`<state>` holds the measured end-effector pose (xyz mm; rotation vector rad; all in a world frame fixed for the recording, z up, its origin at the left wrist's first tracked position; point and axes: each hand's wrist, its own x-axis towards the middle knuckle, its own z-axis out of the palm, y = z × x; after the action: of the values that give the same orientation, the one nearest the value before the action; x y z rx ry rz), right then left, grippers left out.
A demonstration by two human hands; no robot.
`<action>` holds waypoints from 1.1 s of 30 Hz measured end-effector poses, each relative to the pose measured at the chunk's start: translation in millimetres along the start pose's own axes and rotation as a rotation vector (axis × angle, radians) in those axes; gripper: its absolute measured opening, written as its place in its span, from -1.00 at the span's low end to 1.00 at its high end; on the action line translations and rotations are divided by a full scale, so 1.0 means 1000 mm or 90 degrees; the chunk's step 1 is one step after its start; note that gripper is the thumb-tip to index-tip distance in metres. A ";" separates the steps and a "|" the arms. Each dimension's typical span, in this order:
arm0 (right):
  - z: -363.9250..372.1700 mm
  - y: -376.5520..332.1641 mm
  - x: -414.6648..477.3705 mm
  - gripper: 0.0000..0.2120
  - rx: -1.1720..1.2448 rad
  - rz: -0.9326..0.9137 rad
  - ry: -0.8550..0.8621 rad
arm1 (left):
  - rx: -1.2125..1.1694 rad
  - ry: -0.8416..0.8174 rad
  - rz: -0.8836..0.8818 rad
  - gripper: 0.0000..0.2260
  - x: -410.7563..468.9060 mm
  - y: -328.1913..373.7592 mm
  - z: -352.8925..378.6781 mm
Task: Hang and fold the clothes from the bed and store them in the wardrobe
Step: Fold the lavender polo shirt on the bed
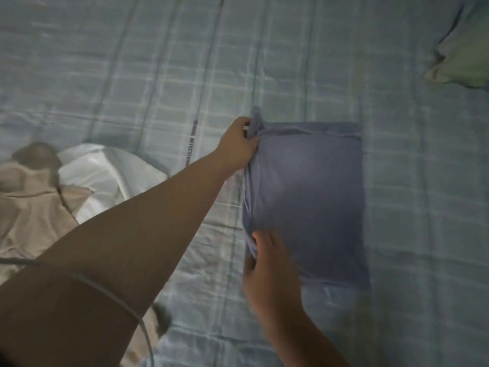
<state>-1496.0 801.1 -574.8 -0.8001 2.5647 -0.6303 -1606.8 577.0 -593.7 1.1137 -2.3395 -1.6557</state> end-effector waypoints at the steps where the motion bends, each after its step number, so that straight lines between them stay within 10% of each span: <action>1: 0.005 -0.001 -0.002 -0.69 -0.005 0.009 -0.019 | 0.005 -0.003 0.002 -0.66 0.001 -0.005 -0.001; 13: 0.022 -0.004 -0.026 -0.59 -0.079 -0.087 -0.109 | 0.009 -0.028 0.027 -0.46 -0.022 -0.020 -0.013; 23: -0.048 0.096 -0.018 -0.78 -0.060 -0.152 0.102 | 0.314 0.005 0.306 -0.57 -0.131 -0.021 0.006; 33: -0.072 0.207 -0.009 -0.22 -0.280 -0.408 -0.090 | 0.650 -0.218 0.409 -0.27 -0.212 -0.084 0.065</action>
<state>-1613.0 981.3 -620.5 -1.7782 2.3207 -0.1515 -1436.3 739.8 -619.8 -0.0190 -3.3295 -0.4081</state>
